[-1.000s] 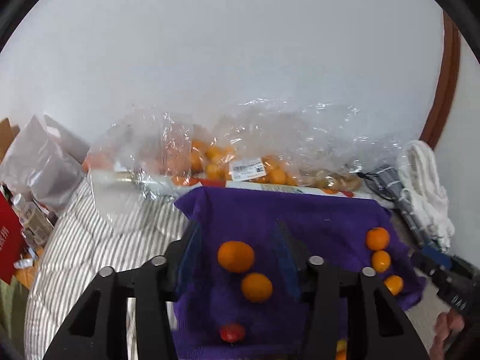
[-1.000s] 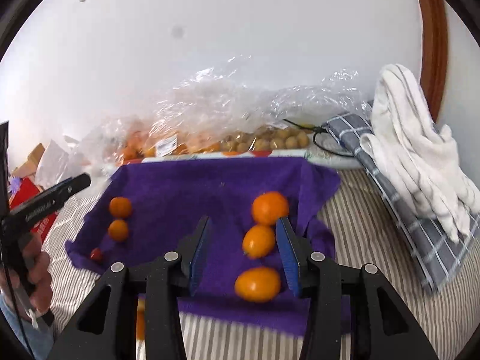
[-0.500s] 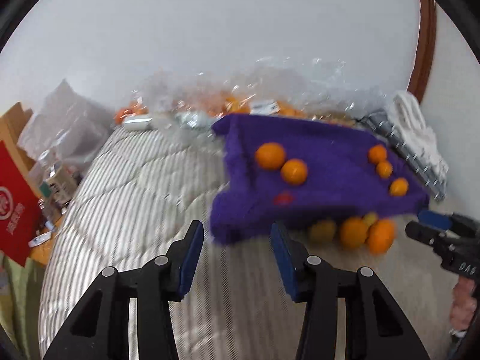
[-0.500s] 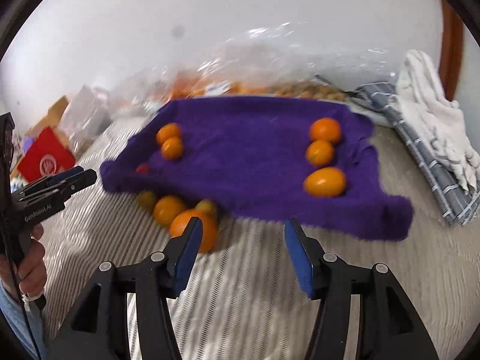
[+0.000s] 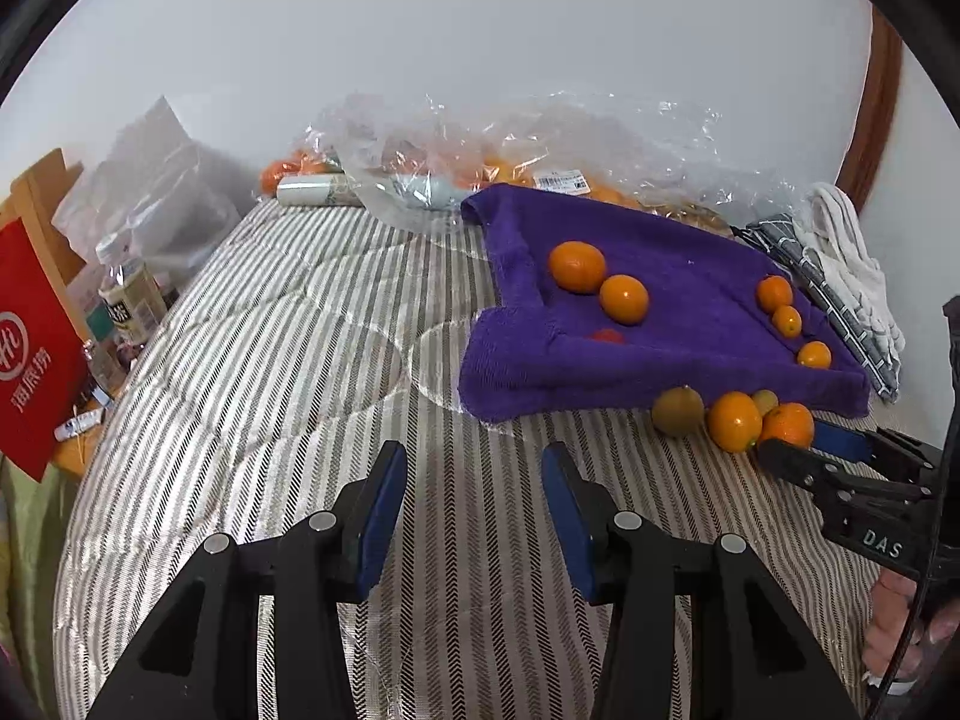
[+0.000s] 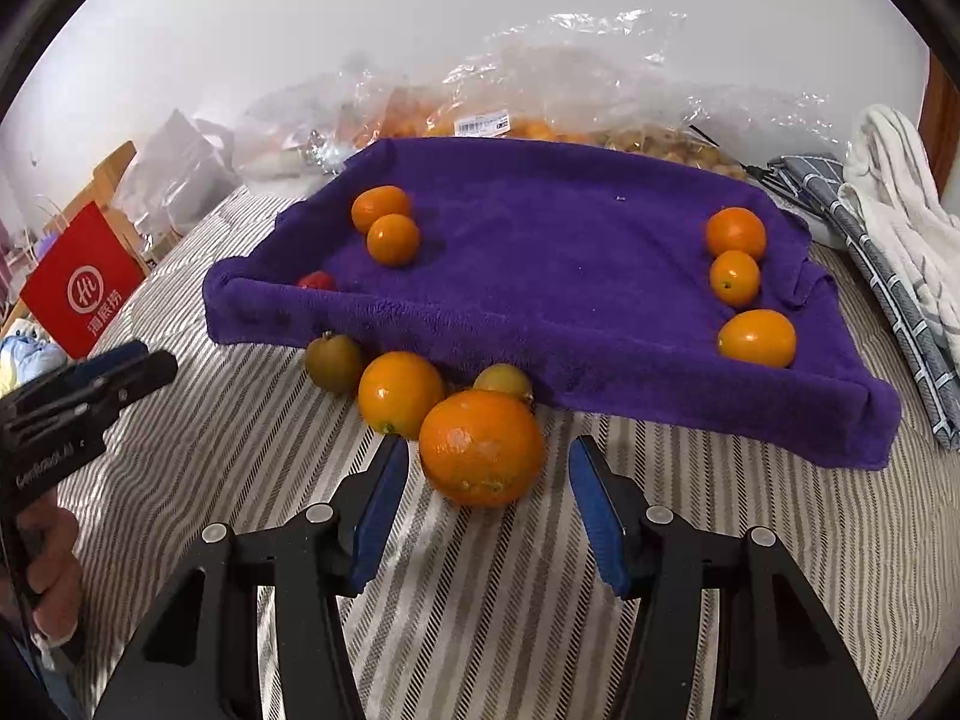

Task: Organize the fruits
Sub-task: 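Grasp another orange on the bed with the right gripper and lift it, then grasp a green-yellow fruit with the left gripper while the right gripper holds its orange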

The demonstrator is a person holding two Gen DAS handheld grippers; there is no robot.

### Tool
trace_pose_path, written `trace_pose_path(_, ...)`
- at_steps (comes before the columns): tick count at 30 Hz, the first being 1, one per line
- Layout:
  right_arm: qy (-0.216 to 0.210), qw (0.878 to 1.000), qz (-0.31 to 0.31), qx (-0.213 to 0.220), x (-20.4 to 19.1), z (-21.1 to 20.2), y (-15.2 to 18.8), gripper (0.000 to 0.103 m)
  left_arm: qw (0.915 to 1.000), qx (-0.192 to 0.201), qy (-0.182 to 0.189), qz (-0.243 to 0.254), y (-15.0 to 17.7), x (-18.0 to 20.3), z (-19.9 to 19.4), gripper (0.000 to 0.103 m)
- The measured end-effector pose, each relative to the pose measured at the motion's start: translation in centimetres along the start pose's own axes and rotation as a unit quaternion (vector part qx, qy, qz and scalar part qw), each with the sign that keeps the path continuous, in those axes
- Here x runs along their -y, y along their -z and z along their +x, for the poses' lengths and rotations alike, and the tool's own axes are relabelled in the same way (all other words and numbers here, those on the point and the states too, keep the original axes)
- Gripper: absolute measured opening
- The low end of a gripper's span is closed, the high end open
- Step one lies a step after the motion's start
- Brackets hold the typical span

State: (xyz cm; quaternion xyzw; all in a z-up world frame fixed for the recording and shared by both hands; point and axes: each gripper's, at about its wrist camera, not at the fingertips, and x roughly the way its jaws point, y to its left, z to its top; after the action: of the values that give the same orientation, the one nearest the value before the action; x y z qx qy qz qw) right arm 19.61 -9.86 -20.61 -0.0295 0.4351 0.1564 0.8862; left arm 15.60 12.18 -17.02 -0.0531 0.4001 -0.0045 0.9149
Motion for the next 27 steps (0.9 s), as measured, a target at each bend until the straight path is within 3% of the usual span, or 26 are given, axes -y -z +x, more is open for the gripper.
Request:
trace_pose_path(5,0.003,1.0,-0.006,-0.003,-0.6,0.9,-0.2,0.041,1.0,-0.005,-0.007,0.0,0.2,0.0,0.2,0.044)
trace_pose_path(11,-0.015,1.0,0.003,0.011,0.8,-0.8,0.3,0.041,0.9996,-0.024,0.006,-0.011,0.4,-0.4,0.8,0.037)
trace_pose_path(20,0.043,0.998,-0.015,0.038,7.1,-3.9,1.9,0.041,0.9989,-0.044,0.013,0.0,0.4,-0.1,1.5,0.037)
trace_pose_path(25,0.048,0.998,0.005,0.034,10.4,-3.5,3.0,0.041,0.9994,-0.031,0.009,0.016,0.2,1.1,0.9,0.037)
trace_pose_path(27,0.045,0.998,0.015,0.033,11.2,-3.3,3.2,0.041,0.999,-0.027,0.025,0.027,0.0,2.4,0.3,0.037)
